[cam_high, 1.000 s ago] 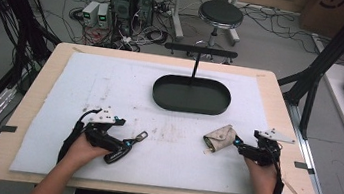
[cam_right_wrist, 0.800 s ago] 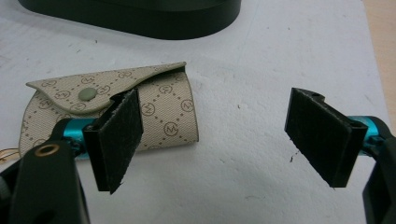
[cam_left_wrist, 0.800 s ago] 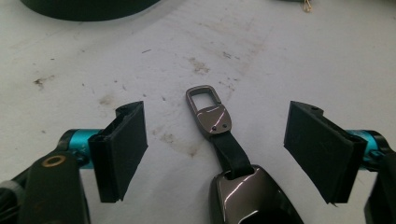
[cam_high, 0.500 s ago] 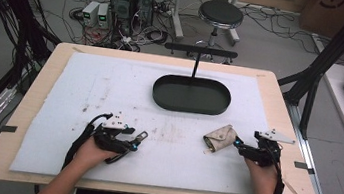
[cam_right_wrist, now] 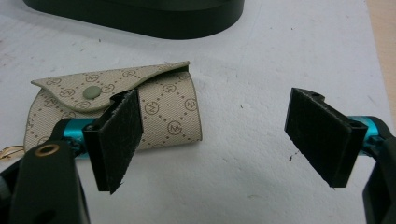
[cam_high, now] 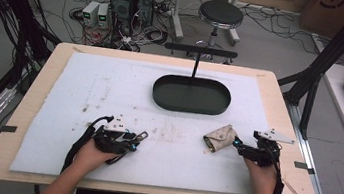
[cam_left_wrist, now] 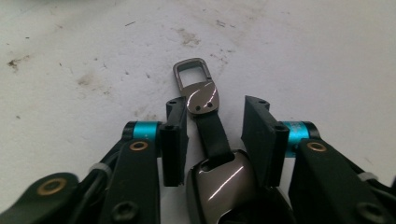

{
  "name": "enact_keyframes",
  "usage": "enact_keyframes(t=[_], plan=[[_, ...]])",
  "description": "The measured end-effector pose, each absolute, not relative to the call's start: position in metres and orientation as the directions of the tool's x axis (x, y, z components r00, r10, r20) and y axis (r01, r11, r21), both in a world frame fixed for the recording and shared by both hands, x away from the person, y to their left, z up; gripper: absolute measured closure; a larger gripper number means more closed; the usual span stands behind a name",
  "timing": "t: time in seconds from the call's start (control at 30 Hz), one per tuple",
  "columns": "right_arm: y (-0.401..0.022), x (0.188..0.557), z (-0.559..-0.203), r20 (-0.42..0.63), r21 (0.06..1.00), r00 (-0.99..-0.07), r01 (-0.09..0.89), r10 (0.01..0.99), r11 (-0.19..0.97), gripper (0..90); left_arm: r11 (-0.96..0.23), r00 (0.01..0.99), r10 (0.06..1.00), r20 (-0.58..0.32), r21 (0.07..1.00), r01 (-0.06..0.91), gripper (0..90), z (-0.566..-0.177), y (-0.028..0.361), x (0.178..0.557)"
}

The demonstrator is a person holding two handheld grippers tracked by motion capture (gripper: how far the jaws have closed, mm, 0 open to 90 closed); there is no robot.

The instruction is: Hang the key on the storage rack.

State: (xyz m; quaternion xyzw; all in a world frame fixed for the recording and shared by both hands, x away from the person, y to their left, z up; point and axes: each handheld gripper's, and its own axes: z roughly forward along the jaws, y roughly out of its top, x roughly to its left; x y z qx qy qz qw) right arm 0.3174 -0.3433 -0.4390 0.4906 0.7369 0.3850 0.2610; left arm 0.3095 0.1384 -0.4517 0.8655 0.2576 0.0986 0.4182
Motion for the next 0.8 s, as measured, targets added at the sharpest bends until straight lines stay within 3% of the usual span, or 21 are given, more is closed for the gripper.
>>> enact_keyframes(t=[0.27,0.6,0.8], plan=[[-0.344,0.317,-0.439,-0.007,0.823,-0.383,0.522,0.924,0.223,19.8,-0.508,0.848,0.527,-0.052,0.781,0.364,79.1,-0.452,0.139,0.309],[-0.34,0.317,-0.439,-0.008,0.823,-0.391,0.52,0.92,0.228,19.8,-0.52,0.865,0.5,-0.042,0.785,0.338,83.4,-0.447,0.14,0.309],[-0.342,0.317,-0.439,-0.003,0.825,-0.383,0.521,0.924,0.219,19.8,-0.453,0.858,0.512,-0.047,0.834,0.316,83.7,-0.43,0.145,0.309]])
